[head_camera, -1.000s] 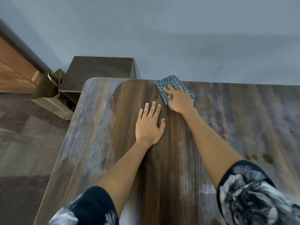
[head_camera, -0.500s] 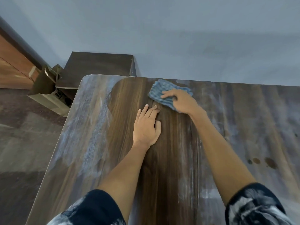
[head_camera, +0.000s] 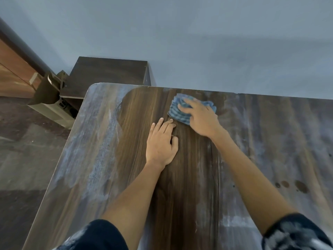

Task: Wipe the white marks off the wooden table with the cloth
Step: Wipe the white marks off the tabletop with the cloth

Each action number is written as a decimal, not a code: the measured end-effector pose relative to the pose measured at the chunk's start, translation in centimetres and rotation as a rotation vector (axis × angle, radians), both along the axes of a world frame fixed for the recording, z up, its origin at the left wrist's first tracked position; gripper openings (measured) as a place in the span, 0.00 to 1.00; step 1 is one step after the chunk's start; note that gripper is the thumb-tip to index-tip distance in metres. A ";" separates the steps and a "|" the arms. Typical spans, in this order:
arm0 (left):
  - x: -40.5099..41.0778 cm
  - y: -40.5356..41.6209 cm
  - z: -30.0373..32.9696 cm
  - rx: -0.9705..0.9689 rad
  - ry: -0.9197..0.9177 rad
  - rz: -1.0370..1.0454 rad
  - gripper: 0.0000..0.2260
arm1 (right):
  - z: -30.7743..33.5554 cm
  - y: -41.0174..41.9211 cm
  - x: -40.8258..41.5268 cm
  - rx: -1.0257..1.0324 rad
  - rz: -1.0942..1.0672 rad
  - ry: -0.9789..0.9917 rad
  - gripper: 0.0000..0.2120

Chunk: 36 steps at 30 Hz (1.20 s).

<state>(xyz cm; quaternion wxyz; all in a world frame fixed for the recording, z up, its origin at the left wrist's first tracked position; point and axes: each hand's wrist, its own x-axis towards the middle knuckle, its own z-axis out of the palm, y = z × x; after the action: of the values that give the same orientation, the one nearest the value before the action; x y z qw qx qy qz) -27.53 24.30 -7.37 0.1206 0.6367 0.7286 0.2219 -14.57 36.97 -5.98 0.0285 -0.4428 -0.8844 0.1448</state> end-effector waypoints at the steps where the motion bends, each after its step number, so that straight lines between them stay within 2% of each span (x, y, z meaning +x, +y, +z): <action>1: 0.0 0.0 0.0 0.001 -0.003 0.001 0.17 | -0.3 -0.7 0.9 0.032 -0.013 -0.014 0.24; 6: 0.0 -0.1 -0.1 -0.001 -0.011 0.004 0.17 | -0.2 1.1 2.7 0.071 -0.410 -0.052 0.24; 8: 0.0 0.0 0.0 0.000 -0.005 0.000 0.17 | 0.2 2.6 0.8 0.039 -0.481 -0.059 0.25; 15: 0.0 -0.1 0.0 0.002 0.010 0.002 0.16 | 0.2 3.3 -8.1 0.007 -0.155 0.018 0.25; 20: 0.0 0.1 0.1 -0.009 0.011 0.001 0.17 | 0.8 2.8 -5.6 -0.134 0.070 0.082 0.26; 23: 0.0 0.0 0.1 -0.006 0.005 0.001 0.17 | 1.0 1.2 -1.9 -0.202 0.134 0.136 0.25; 26: 0.0 -0.1 -0.1 -0.006 -0.006 -0.008 0.17 | 0.9 0.3 3.2 -0.267 0.070 0.165 0.25; 29: 0.0 0.1 -0.1 -0.005 -0.015 0.005 0.17 | 0.7 1.4 6.3 -0.199 -0.140 0.178 0.25; 33: 0.1 0.1 -0.1 -0.013 0.002 0.004 0.18 | 0.5 3.0 3.6 -0.030 -0.330 0.100 0.24; 36: 0.0 0.1 -0.3 -0.008 0.009 0.027 0.21 | 0.5 1.7 0.2 -0.015 -0.271 0.113 0.23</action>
<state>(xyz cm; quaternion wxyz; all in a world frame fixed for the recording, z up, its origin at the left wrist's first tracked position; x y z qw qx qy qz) -27.51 24.38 -7.66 0.1168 0.6272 0.7386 0.2178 -14.37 38.70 -5.50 0.0941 -0.5495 -0.8124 0.1710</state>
